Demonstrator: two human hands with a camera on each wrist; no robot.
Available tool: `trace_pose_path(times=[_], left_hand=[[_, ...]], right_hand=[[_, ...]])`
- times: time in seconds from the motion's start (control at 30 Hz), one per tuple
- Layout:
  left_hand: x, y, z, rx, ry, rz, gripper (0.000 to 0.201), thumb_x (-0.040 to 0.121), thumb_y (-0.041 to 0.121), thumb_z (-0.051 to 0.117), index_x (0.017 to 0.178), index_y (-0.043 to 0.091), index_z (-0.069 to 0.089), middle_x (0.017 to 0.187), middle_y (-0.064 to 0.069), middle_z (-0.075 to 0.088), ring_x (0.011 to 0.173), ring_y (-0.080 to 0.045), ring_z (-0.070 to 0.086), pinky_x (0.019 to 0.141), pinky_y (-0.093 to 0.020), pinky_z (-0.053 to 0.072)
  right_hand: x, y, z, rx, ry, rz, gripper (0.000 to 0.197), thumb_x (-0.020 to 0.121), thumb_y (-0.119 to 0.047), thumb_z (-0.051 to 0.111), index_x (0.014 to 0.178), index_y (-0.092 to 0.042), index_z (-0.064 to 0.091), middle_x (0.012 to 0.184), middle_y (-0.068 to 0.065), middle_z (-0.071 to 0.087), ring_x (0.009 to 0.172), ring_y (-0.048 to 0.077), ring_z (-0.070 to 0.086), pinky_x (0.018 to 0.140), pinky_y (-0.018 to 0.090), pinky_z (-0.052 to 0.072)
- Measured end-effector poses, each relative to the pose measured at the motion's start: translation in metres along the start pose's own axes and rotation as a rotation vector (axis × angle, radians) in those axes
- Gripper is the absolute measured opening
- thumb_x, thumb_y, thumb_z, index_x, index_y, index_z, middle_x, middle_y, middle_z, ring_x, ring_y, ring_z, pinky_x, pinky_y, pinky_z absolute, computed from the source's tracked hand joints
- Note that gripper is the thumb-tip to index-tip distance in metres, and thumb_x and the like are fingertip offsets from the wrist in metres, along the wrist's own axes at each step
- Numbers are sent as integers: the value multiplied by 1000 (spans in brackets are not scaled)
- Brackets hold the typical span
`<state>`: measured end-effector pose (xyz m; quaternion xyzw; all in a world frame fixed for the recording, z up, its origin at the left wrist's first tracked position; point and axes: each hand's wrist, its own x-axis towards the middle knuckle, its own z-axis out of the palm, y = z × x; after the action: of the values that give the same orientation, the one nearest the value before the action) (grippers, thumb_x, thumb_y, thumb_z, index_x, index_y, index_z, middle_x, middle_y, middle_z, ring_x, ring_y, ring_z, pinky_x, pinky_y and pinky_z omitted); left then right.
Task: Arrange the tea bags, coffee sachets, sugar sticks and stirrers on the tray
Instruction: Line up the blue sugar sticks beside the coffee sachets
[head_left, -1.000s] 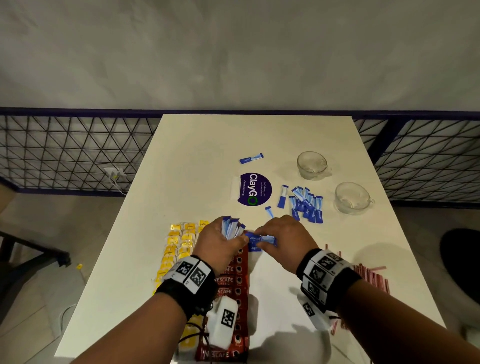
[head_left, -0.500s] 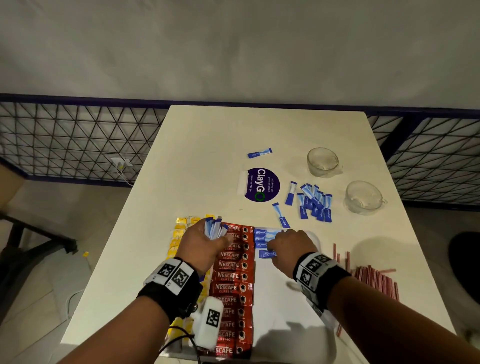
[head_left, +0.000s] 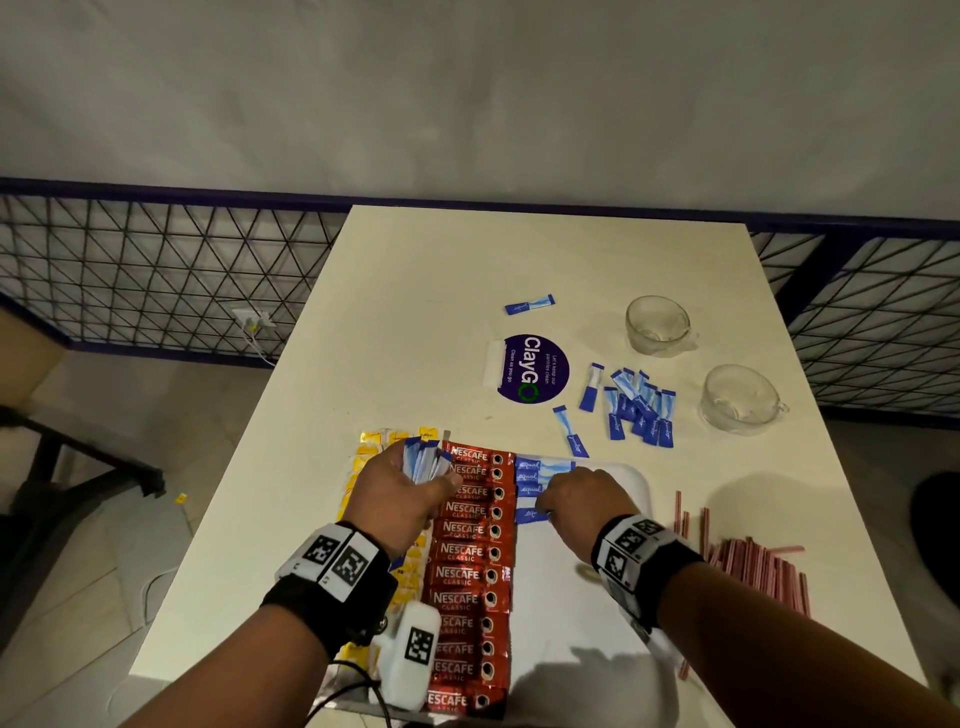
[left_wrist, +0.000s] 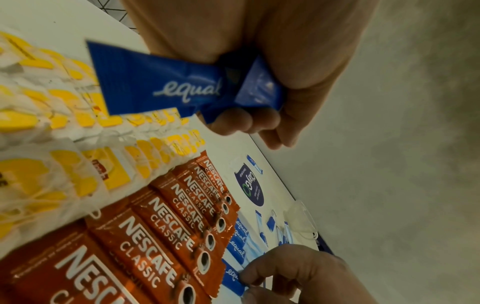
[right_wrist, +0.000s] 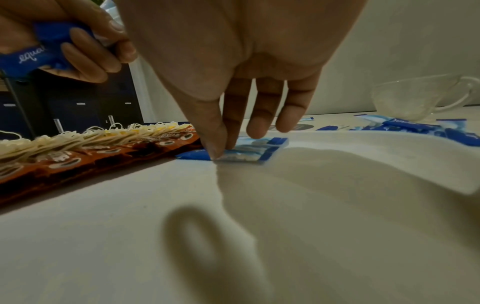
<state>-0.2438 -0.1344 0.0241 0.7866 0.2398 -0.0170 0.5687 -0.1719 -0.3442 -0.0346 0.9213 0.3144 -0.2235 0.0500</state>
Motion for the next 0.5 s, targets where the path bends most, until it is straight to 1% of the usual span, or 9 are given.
trace_pose_path(times=[0.13,0.3,0.37,0.5], left_hand=[[-1,0,0,-2,4,-4,21,80,12,77,77,19,57,56,3,56,40,-6,48,44,-23,43],[-2,-1,-1,4,8,-3,23,79,12,77,76,21,56,56,5,56,42,-6,48,45,-24,43],[-3,-1,-1,8,8,-1,22,80,12,77,77,20,57,57,4,56,43,-6,49,44,-23,43],[-3,0,-2,0,10,-10,21,80,12,77,80,20,58,56,6,56,39,-2,49,41,-18,40]], right_hand=[[3,1,1,0,30,-11,34,97,-18,45,125,-29,59,123,-1,60,112,25,53,92,35,42],[7,0,-1,5,67,11,27,96,-19,44,116,-26,60,113,2,60,105,25,56,87,33,41],[7,0,-2,10,70,32,27,96,-18,43,116,-24,60,112,3,59,104,25,56,85,33,42],[4,-1,-1,41,77,66,27,95,-25,43,115,-23,60,114,3,60,106,26,55,86,33,42]])
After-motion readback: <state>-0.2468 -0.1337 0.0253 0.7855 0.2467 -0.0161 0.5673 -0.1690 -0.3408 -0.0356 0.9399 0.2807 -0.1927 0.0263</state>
